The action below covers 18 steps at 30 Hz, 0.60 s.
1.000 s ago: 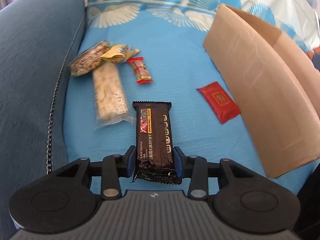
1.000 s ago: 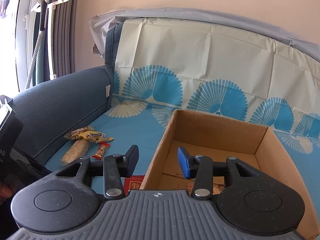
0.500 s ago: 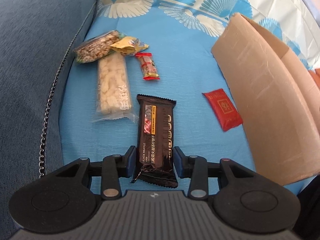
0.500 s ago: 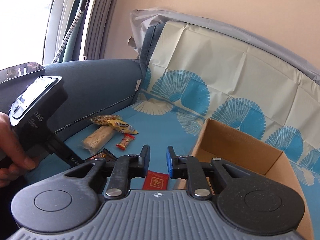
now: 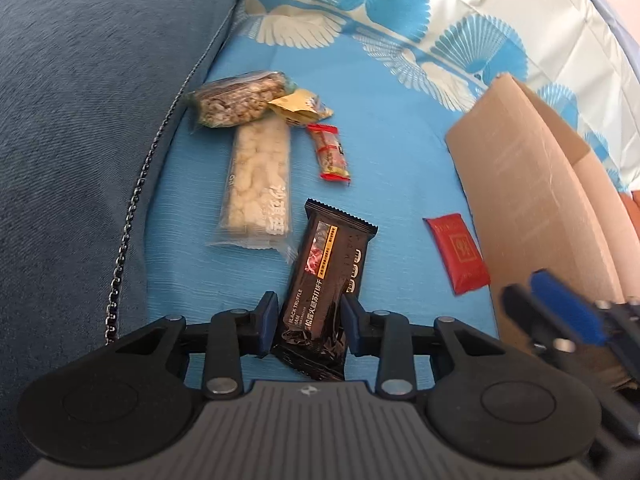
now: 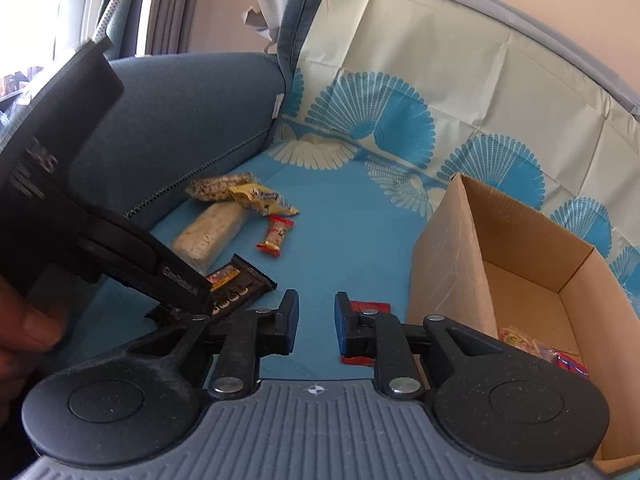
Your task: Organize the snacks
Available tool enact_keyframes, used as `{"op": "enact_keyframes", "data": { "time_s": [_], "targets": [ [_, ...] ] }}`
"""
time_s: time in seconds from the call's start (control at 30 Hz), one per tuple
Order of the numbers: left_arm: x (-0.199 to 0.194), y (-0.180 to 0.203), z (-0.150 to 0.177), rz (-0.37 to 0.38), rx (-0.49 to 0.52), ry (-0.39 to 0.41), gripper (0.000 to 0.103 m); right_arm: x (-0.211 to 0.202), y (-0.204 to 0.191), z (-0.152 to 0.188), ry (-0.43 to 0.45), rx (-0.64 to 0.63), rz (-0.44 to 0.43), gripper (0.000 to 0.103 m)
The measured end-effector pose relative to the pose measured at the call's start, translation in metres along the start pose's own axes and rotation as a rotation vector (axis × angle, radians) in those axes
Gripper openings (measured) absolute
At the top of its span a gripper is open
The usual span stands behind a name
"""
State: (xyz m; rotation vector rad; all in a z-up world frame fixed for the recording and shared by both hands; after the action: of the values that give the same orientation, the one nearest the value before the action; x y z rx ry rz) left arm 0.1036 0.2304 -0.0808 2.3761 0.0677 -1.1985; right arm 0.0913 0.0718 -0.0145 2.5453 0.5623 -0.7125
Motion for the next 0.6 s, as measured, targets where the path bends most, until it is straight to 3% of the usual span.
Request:
{"op": "enact_keyframes", "data": {
  "time_s": [0.27, 0.43, 0.6],
  "targets": [
    [0.000, -0.006, -0.001, 0.008, -0.018, -0.003, 0.036, 0.067, -0.003, 0.013, -0.144, 0.020, 0.114, 0.040],
    [0.001, -0.008, -0.001, 0.015, -0.035, -0.002, 0.037, 0.103, -0.002, 0.015, -0.186, 0.002, 0.194, 0.042],
    [0.001, -0.009, -0.001, 0.022, -0.040, -0.001, 0.037, 0.124, 0.002, 0.016, -0.222, 0.022, 0.215, 0.042]
  ]
}}
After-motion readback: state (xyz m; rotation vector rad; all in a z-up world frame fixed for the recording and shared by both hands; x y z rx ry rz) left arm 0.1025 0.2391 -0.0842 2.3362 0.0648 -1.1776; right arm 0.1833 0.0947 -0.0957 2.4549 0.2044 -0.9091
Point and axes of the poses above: each gripper's, at about its wrist camera, not at the fingertips, and x roughly the way its jaws point, y to its right, z to its underside, the point moved 5 cm from there along x, roughly the way its jaws point, and after that the axes turned 10 degrees about z, right-handed, at the moved point
